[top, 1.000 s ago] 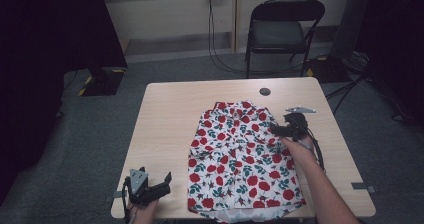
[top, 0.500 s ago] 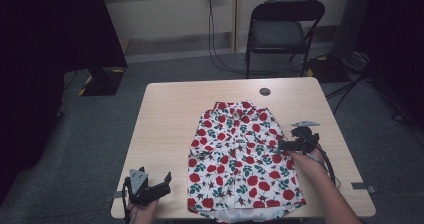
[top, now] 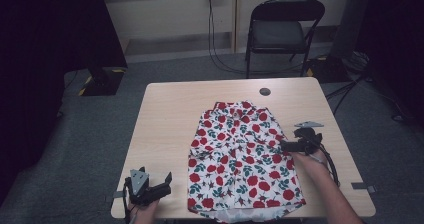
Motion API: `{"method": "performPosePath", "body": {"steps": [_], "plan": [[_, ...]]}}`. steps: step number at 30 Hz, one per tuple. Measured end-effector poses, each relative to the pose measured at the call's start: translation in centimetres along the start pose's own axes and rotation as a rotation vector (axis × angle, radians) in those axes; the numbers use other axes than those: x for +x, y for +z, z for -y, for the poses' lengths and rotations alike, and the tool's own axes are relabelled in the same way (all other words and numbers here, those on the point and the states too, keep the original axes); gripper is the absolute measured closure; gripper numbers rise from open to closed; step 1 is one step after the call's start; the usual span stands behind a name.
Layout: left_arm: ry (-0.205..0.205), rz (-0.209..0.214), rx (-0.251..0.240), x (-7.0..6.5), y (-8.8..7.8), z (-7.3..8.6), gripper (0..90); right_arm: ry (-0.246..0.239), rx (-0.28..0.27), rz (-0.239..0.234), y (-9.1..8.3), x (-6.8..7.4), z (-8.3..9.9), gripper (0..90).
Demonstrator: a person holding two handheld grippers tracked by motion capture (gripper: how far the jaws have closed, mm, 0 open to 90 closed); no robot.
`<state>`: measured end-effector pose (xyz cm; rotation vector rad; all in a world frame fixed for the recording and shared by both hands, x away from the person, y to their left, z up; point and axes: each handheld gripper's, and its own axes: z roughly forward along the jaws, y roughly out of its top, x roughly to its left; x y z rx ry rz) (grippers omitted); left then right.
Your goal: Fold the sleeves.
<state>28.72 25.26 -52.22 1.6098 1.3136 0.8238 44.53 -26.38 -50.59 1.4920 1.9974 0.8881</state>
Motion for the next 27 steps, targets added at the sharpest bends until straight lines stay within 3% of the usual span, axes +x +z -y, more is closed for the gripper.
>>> {"method": "performPosePath", "body": {"steps": [4,15,22,27], "plan": [[-0.006,0.004,0.003,0.1,0.0,0.0,0.2,0.020,-0.058,-0.029,-1.1,-0.3,-0.3,0.0],[-0.002,0.000,0.004,0.0,0.0,0.0,0.2,0.012,-0.108,-0.041,-2.8,-0.7,-0.5,0.0],[0.000,0.003,0.017,0.0,0.2,-0.1,0.2,0.011,-0.169,-0.072,-4.4,-0.7,-0.5,0.0],[-0.006,-0.002,0.005,0.0,0.1,0.0,0.2,-0.026,-0.176,-0.071,-5.0,-0.6,0.0,0.0]]}}
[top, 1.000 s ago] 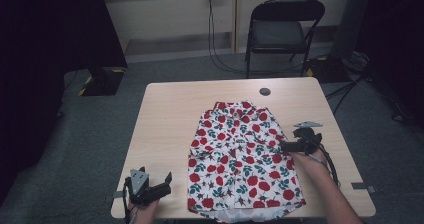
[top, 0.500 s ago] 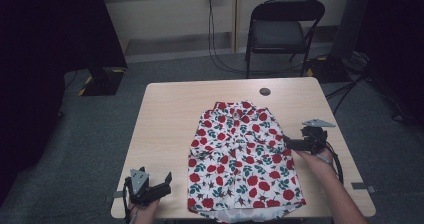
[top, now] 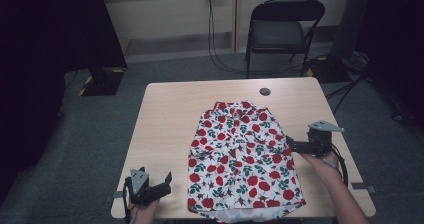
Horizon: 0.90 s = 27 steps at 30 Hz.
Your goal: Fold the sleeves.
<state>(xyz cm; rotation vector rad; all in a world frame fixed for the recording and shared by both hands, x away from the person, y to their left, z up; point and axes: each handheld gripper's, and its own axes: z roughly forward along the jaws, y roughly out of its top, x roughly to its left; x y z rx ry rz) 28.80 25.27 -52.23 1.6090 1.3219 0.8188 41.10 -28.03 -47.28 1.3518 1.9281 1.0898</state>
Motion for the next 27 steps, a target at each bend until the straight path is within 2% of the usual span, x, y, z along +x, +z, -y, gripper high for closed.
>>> {"method": "performPosePath", "body": {"steps": [10,13,17,23,27], "plan": [[-0.006,-0.006,0.002,0.0,0.0,0.0,0.2,0.055,-0.024,-0.020,-1.4,-0.8,1.3,0.0],[-0.006,-0.004,-0.002,0.0,0.0,0.0,0.2,0.042,-0.026,-0.015,-1.8,-0.9,1.5,0.0],[-0.004,-0.004,0.001,0.0,0.0,0.0,0.2,0.060,-0.051,-0.028,-2.3,-0.9,2.0,0.0],[-0.005,0.005,0.003,0.1,0.0,0.0,0.2,0.056,-0.040,-0.022,-3.0,-0.7,2.6,0.0],[-0.006,0.008,0.011,0.1,0.1,0.0,0.2,0.063,-0.061,-0.024,-4.0,-0.7,2.5,0.0]]}}
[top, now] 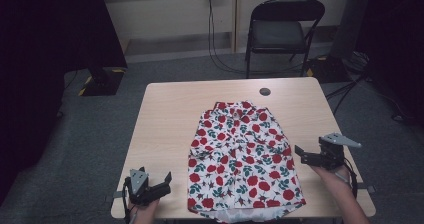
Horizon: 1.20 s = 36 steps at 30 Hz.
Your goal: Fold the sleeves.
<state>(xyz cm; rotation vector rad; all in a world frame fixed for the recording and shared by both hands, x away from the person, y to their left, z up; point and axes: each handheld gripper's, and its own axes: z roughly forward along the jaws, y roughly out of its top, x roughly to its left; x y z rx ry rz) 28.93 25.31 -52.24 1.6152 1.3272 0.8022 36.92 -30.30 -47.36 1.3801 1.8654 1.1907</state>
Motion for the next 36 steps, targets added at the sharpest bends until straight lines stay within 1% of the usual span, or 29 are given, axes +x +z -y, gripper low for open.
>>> {"method": "performPosePath", "body": {"steps": [3,6,10,14,16,19,21,22,25,29,32,36], "plan": [[0.004,-0.005,0.011,0.0,0.1,0.0,0.2,-0.008,-0.005,-0.001,-0.8,0.1,0.0,0.0],[0.011,-0.005,0.007,-0.1,0.1,0.0,0.2,-0.013,-0.013,-0.006,-1.6,0.1,0.2,0.0],[0.003,-0.006,0.006,0.0,0.1,0.0,0.2,-0.015,-0.029,-0.007,-2.8,-0.3,0.7,0.0],[0.008,-0.005,0.005,-0.1,0.1,0.0,0.5,-0.003,-0.030,0.008,-3.5,-0.8,1.6,0.0],[0.011,-0.005,0.008,-0.1,0.1,0.0,0.5,-0.004,-0.028,0.022,-3.9,-1.1,2.1,0.0],[0.011,-0.003,0.008,-0.1,0.1,0.0,0.5,0.012,-0.032,0.034,-4.5,-1.5,2.8,0.0],[0.009,-0.002,0.006,-0.1,0.1,0.0,0.5,0.016,-0.034,0.033,-4.7,-1.6,3.1,0.0],[0.007,0.001,0.004,-0.1,0.0,0.0,0.5,0.020,-0.025,0.046,-4.8,-1.8,3.6,0.0],[0.006,0.002,0.005,0.0,0.1,0.0,0.4,0.029,-0.020,0.051,-5.0,-2.0,4.1,0.0],[0.003,0.000,0.009,0.0,0.1,0.0,0.2,0.034,-0.029,0.057,-5.4,-2.6,5.0,0.0],[0.001,-0.003,0.009,0.0,0.1,0.0,0.2,0.061,-0.049,0.049,-6.1,-3.1,5.6,0.0],[0.003,0.001,0.011,0.0,0.1,0.0,0.2,0.077,-0.055,0.074,-6.9,-3.7,6.2,0.0]]}}
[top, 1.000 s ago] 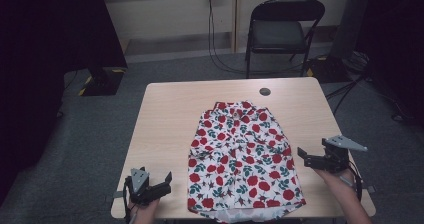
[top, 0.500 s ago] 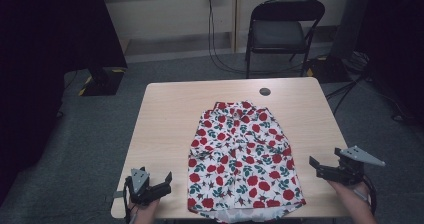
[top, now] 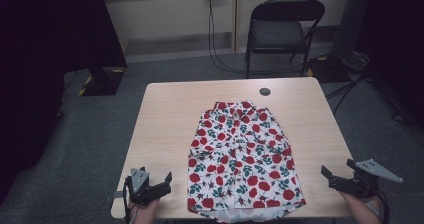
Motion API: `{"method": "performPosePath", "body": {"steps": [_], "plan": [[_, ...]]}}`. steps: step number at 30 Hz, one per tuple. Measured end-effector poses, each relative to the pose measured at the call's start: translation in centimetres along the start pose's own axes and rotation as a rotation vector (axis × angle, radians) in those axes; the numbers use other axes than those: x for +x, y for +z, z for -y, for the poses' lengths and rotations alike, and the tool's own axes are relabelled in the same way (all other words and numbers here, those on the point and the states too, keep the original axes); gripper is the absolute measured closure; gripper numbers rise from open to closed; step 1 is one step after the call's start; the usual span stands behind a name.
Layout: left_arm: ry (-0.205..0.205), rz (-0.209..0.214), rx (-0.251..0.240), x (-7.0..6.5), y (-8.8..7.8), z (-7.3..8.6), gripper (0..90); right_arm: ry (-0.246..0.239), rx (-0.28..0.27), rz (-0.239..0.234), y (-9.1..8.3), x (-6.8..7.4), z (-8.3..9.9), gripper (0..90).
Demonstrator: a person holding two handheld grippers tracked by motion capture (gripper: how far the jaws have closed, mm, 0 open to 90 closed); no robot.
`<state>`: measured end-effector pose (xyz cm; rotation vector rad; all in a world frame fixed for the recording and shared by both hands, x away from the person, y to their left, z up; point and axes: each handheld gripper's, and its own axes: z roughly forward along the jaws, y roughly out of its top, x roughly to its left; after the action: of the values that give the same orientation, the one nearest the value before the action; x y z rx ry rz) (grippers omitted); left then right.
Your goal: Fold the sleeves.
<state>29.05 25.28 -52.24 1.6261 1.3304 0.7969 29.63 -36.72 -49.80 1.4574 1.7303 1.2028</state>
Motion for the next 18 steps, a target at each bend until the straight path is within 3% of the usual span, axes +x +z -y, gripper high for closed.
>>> {"method": "performPosePath", "body": {"steps": [8,18], "plan": [[-0.003,0.003,0.001,0.0,0.0,0.0,0.2,0.028,-0.004,0.050,-1.0,-1.3,1.4,0.0],[0.001,-0.003,-0.002,0.0,0.0,0.0,0.2,0.038,0.018,0.080,-1.0,-1.7,2.2,0.0]]}}
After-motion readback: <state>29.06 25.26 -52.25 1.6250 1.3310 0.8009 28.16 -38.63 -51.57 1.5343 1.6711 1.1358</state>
